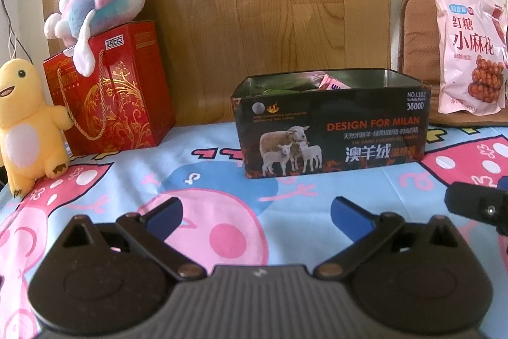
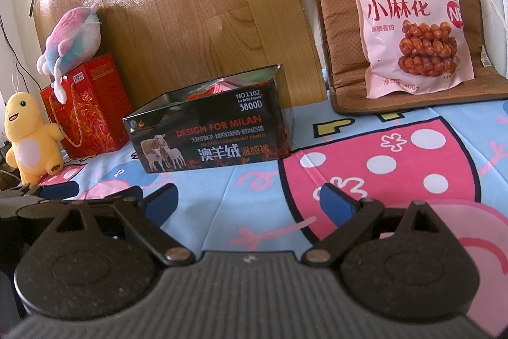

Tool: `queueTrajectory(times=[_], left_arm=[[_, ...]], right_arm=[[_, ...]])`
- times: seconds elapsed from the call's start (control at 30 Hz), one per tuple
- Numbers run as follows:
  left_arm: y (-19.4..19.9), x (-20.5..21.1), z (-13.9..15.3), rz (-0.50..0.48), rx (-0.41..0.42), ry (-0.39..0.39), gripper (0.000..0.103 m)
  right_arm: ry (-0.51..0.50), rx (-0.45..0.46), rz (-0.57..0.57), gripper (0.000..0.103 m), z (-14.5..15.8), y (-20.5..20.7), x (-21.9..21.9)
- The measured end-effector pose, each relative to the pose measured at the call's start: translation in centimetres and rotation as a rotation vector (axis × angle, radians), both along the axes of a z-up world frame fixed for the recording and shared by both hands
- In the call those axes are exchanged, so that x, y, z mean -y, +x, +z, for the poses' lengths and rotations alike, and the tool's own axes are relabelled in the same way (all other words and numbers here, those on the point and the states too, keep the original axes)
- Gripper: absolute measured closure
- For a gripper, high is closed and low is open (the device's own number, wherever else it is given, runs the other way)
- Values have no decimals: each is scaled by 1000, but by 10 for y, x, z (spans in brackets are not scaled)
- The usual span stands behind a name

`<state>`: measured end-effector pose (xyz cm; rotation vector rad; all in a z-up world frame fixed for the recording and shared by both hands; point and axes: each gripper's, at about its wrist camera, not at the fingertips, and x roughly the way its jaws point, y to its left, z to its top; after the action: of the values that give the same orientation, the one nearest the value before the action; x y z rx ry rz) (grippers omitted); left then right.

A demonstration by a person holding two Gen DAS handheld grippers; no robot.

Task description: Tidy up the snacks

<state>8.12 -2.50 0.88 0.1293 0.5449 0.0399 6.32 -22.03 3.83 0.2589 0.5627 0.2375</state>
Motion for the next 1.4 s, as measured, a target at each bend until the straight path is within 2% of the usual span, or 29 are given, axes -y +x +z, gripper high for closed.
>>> queueTrajectory(times=[1.4], left_arm=[[3,0,-2,12,-16,21,0]], right_arm=[[2,0,0,5,0,0,0]])
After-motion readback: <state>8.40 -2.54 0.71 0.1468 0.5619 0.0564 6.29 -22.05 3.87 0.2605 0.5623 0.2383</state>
